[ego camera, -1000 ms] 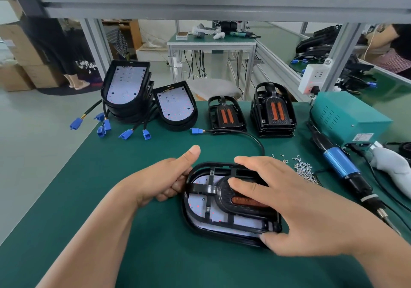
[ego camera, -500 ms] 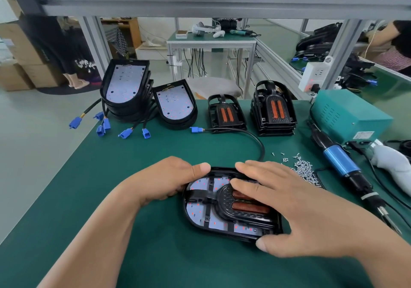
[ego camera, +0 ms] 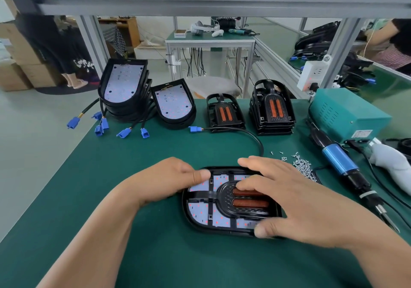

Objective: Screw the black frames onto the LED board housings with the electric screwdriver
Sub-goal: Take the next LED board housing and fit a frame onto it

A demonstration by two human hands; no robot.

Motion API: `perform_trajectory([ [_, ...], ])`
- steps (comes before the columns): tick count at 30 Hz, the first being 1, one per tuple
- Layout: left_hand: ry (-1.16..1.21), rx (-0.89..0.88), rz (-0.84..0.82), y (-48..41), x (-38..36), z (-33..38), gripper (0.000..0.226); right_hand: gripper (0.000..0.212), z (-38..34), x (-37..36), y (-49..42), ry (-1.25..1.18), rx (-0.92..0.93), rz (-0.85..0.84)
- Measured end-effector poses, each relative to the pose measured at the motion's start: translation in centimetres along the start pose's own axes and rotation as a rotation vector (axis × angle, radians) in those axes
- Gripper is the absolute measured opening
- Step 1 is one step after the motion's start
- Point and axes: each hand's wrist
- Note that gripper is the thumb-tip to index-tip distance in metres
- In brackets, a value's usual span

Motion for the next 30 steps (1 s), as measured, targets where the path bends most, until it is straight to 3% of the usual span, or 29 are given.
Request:
perform_trajectory([
  [5,-0.05,-0.002,0.056,-0.3,-0.4,-0.1,0.069,0.06,0.5,-0.5,-0.5,-0.032,0.0,0.022],
  [19,-0.097,-0.021,0.125,-0.5,-0.8,0.0,0.073,0.053,1.5,-0.8,-1.0,-0.16,-0.001,0.041],
  [21,-0.108,-0.063,0.169,-0.8,-0.9,-0.4,0.065,0.05,1.8,-0.8,-1.1,-0.185,0.007,0.043],
  [24,-0.07,-0.145,0.193,-0.9,-1.3,-0.7,0.027,0.047,2.2,-0.9,-1.2,-0.207,0.021,0.043],
  [30,-0.088,-0.16,0.2,-1.3,-1.7,-1.0,0.029,0.051,3.3,-1.3,-1.4,-0.276,0.018,0.016],
])
Point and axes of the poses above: each hand's wrist, its own y-axis away from the middle knuckle, its own x-axis out of the back of the hand, z = x × y, and after that the axes turned 11 degrees about y, right-handed
